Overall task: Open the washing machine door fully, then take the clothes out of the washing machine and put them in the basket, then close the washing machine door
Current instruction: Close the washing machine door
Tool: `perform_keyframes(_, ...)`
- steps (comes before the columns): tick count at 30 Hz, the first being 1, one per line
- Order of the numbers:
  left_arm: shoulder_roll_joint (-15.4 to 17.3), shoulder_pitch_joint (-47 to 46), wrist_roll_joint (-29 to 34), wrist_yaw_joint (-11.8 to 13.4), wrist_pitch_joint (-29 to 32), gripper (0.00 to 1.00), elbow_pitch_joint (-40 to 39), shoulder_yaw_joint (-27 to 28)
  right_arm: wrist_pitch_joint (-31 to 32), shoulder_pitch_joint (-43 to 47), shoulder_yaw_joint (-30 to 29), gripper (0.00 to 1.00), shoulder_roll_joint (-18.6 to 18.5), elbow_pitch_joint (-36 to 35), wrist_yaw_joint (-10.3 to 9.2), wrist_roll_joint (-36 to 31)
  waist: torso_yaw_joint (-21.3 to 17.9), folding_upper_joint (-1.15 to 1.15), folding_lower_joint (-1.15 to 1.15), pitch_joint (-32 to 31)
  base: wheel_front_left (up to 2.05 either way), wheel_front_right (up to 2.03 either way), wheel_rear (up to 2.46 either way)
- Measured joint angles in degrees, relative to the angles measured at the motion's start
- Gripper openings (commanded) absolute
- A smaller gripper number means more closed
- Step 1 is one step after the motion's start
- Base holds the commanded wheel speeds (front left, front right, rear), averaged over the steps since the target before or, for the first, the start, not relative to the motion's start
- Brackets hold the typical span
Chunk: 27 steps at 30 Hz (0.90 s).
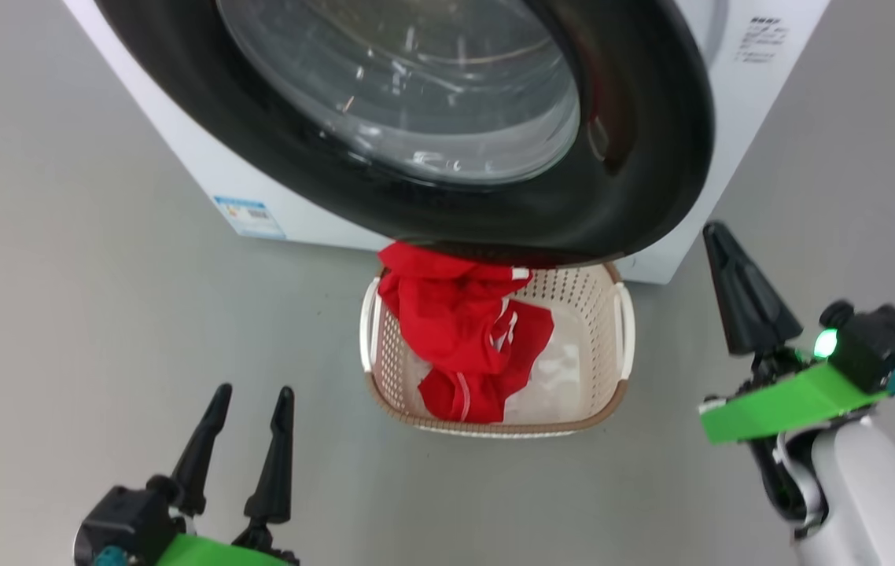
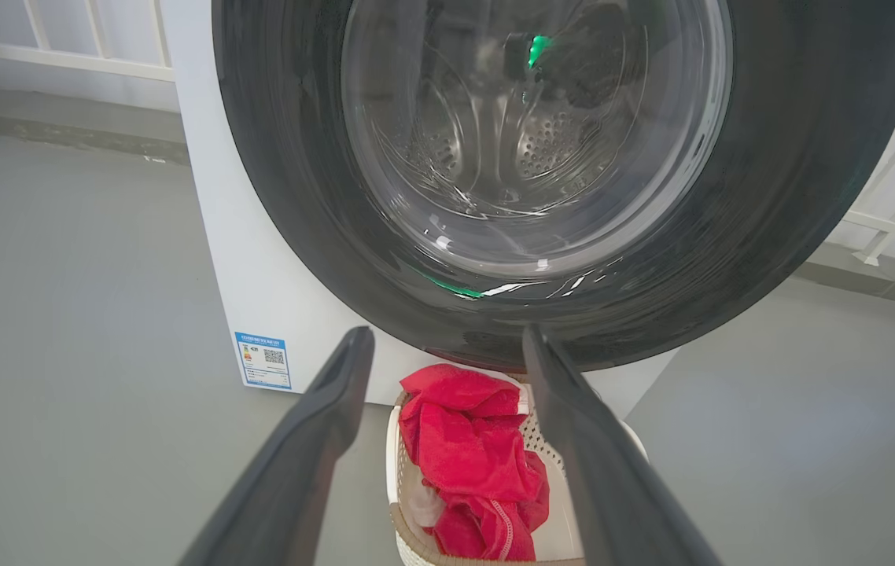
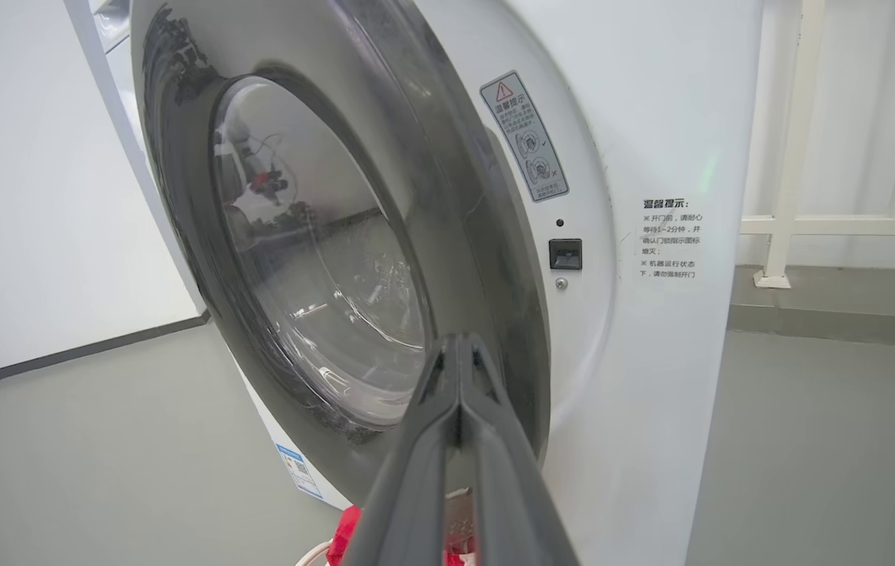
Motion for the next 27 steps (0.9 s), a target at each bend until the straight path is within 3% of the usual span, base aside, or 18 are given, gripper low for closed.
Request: perform_keyframes(27, -0.3, -9.06, -2.78, 0.16, 0.0, 1.0, -2.48, -5.81, -0.01, -17.79, -4.33, 0.0, -4.16, 1.54, 0.07, 0.45, 4.11, 0.0, 0.0, 12.42, 0.0, 0.0, 0.0)
